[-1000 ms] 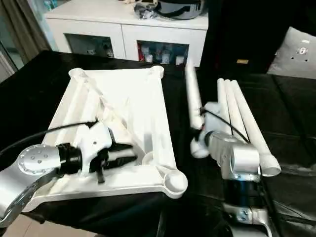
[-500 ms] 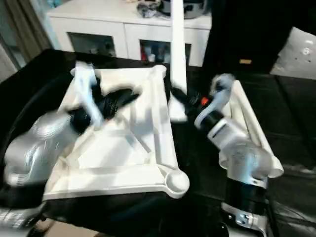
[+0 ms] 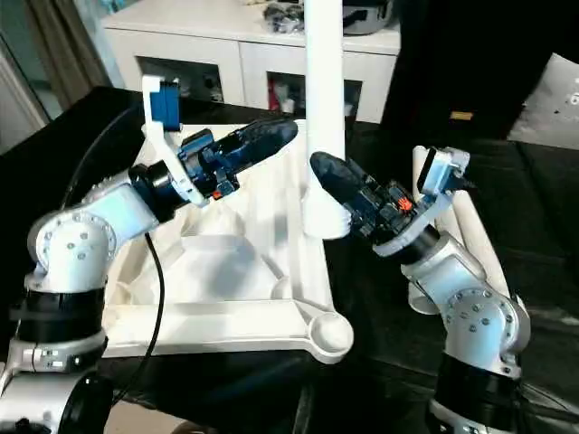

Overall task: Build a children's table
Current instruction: Pick table leg

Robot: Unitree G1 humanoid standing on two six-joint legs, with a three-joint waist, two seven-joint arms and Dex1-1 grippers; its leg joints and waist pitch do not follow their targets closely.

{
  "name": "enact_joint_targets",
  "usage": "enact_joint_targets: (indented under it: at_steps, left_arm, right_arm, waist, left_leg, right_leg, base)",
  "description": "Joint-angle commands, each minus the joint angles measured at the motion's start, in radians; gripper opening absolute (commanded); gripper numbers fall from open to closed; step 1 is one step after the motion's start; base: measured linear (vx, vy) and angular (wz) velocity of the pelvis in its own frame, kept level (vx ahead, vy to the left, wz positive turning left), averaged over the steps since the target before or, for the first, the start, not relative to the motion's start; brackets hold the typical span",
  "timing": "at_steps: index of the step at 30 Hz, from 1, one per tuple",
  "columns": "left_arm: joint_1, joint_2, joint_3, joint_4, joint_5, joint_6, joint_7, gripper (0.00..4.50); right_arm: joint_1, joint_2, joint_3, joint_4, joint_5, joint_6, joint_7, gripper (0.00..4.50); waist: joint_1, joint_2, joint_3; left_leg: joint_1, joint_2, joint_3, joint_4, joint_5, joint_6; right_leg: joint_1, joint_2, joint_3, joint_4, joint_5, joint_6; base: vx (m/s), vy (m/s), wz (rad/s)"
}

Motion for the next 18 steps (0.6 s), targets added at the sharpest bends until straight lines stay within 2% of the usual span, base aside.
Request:
enact_joint_targets:
  at_steps: [1, 6, 9, 12, 16, 18]
  left_arm:
    - [-0.014, 0.009, -0.004, 0.013, -0.014, 0.015, -0.012, 1.91]
    - [-0.015, 0.007, 0.004, 0.002, -0.064, 0.038, -0.042, 1.91]
    - [-0.017, 0.002, 0.024, -0.014, -0.121, 0.071, -0.055, 1.91]
    - [-0.016, 0.009, 0.019, -0.013, -0.124, 0.081, -0.064, 1.91]
    - [0.011, 0.049, -0.015, -0.034, -0.123, 0.077, -0.161, 1.91]
    - [0.041, 0.094, -0.057, -0.054, -0.092, 0.047, -0.235, 1.91]
  right_arm:
    - [0.005, -0.014, 0.013, -0.044, 0.037, 0.006, 0.018, 1.91]
    - [0.027, -0.027, 0.035, -0.058, 0.029, 0.009, 0.03, 1.91]
    - [0.042, -0.049, 0.071, -0.064, 0.02, -0.003, 0.041, 1.91]
    - [0.049, -0.065, 0.1, -0.079, 0.007, -0.011, 0.045, 1.91]
    - [0.06, -0.086, 0.158, -0.089, -0.068, -0.048, 0.044, 1.91]
    - [0.065, -0.093, 0.196, -0.095, -0.125, -0.091, 0.029, 1.9]
  waist:
    - [0.002, -0.011, -0.066]
    - [0.001, -0.012, -0.069]
    - [0.0, -0.013, -0.067]
    - [0.001, -0.011, -0.066]
    - [-0.001, -0.012, -0.064]
    - [-0.005, -0.009, -0.064]
  left_leg:
    - [0.018, 0.039, -0.005, -0.064, -0.129, 0.022]
    - [0.013, 0.037, -0.005, -0.062, -0.1, 0.029]
    - [0.013, 0.038, -0.003, -0.062, -0.115, 0.026]
    - [0.014, 0.038, -0.005, -0.064, -0.122, 0.025]
    - [0.013, 0.039, -0.006, -0.067, -0.127, 0.014]
    - [0.014, 0.041, -0.007, -0.07, -0.136, 0.009]
  right_leg:
    - [0.042, -0.062, 0.028, -0.086, -0.072, -0.202]
    - [0.043, -0.061, 0.026, -0.082, -0.022, -0.206]
    - [0.042, -0.061, 0.026, -0.084, -0.044, -0.213]
    - [0.041, -0.061, 0.027, -0.086, -0.063, -0.202]
    - [0.04, -0.06, 0.027, -0.087, -0.09, -0.183]
    - [0.038, -0.061, 0.029, -0.088, -0.095, -0.173]
  base:
    - [0.0, 0.0, 0.0]
    - [0.0, 0.0, 0.0]
    - [0.0, 0.0, 0.0]
    - [0.0, 0.0, 0.0]
    - [0.0, 0.0, 0.0]
    - [0.0, 0.0, 0.0]
